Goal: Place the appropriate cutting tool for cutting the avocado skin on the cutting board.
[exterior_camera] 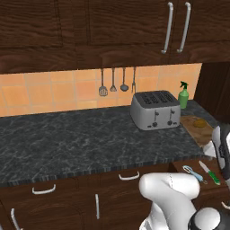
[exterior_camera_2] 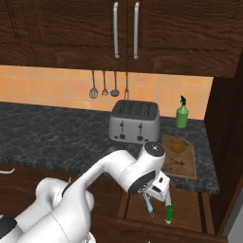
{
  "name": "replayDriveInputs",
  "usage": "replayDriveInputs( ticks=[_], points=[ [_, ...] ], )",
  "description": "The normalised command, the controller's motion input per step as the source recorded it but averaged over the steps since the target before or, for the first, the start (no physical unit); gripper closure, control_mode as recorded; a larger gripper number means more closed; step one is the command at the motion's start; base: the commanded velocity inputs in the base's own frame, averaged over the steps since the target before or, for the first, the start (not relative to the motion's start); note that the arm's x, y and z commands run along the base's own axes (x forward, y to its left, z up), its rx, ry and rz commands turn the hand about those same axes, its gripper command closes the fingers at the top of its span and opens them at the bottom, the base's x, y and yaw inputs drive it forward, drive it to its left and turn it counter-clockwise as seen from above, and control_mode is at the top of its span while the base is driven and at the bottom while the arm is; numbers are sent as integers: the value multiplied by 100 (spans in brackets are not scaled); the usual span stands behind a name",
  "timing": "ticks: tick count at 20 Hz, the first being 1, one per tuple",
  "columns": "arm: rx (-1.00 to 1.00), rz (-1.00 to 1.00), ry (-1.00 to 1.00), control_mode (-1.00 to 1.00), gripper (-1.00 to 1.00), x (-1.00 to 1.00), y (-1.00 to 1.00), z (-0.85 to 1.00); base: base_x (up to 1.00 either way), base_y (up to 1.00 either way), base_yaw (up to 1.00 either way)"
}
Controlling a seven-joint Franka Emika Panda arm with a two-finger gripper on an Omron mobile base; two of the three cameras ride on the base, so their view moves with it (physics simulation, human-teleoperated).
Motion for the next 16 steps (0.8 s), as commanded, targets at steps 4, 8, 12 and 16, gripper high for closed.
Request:
replayDriveInputs(
  ticks=[4, 8, 12, 16],
  points=[
    [14, 0, 15, -100, -100, -32, -81, -21, 0, 0, 0],
    [6, 6, 18, -100, -100, 2, -67, -38, 0, 0, 0],
    [1, 17, 18, -100, -100, 13, -35, -76, 0, 0, 0],
    [0, 23, 16, -100, -100, 23, -24, -78, 0, 0, 0]
  ],
)
